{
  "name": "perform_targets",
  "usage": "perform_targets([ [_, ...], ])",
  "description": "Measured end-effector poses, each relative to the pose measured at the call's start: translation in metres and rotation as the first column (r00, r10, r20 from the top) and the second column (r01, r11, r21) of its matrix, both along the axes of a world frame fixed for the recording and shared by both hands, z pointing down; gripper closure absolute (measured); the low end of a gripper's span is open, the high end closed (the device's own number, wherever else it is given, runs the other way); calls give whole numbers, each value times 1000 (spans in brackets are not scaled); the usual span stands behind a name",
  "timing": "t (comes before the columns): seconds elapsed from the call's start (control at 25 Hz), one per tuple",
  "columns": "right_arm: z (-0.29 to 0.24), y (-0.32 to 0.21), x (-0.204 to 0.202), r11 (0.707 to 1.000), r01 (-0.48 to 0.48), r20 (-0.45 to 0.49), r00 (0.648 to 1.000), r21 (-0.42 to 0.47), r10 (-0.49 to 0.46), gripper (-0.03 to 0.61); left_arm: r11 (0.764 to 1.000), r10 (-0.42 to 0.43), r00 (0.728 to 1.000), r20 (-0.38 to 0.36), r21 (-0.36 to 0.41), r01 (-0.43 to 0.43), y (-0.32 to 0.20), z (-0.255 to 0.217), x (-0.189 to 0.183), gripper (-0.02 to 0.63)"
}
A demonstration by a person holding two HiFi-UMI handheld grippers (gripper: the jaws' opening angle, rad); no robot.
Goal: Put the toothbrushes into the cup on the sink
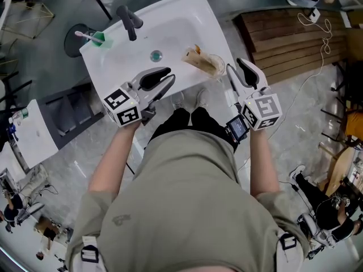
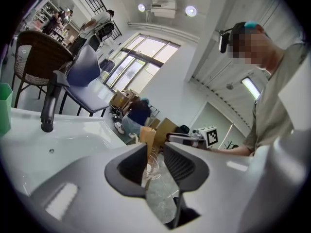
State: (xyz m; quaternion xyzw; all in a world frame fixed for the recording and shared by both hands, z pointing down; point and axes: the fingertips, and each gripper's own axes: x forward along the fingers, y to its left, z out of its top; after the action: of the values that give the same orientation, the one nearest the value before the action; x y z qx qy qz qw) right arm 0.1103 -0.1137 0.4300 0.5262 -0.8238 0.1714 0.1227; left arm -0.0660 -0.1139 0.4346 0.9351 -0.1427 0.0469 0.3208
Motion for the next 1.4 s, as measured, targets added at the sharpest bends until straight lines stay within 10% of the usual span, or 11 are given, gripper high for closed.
perform_targets([
  [1.4, -100, 35, 22, 979, 73, 195, 974, 192, -111, 541, 989, -75, 997, 6, 126, 74, 14, -63, 33, 559],
])
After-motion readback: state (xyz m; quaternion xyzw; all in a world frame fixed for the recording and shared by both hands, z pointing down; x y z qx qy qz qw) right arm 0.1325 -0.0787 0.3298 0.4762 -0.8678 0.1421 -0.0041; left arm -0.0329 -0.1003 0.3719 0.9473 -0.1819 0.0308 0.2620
